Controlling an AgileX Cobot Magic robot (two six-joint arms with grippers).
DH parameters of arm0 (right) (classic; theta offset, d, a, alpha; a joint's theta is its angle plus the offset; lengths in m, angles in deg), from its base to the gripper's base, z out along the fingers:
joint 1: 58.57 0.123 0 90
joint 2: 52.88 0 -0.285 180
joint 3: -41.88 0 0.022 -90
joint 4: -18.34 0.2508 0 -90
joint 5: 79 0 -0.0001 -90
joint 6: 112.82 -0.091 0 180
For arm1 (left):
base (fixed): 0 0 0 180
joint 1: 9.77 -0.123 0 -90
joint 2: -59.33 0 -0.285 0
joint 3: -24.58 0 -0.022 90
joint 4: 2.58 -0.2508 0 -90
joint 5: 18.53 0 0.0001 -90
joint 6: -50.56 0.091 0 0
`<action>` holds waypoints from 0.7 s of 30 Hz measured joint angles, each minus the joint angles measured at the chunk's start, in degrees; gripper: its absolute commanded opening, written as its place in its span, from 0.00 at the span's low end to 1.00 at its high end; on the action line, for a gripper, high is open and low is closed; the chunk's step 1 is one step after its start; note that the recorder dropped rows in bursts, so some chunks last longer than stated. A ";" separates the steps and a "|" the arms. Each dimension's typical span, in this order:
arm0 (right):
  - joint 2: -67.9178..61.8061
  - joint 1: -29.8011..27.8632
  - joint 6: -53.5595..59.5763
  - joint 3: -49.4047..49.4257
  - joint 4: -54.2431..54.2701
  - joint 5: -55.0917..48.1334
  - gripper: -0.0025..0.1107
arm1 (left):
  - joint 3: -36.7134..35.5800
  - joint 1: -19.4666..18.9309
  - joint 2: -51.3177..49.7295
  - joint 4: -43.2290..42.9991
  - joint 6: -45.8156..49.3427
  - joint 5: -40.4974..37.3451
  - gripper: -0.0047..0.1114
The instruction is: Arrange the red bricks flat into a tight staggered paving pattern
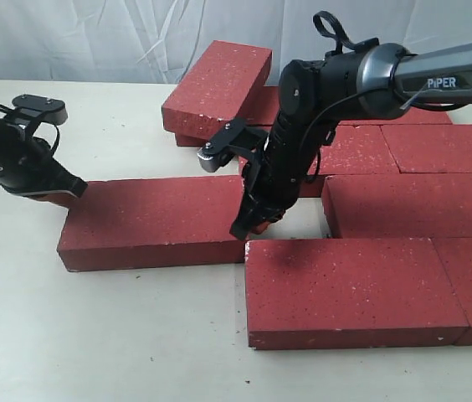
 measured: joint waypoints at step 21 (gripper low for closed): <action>4.20 -3.72 -4.57 0.22 -7.88 6.85 0.01 | -0.51 -1.31 2.06 -1.77 -1.40 2.14 0.04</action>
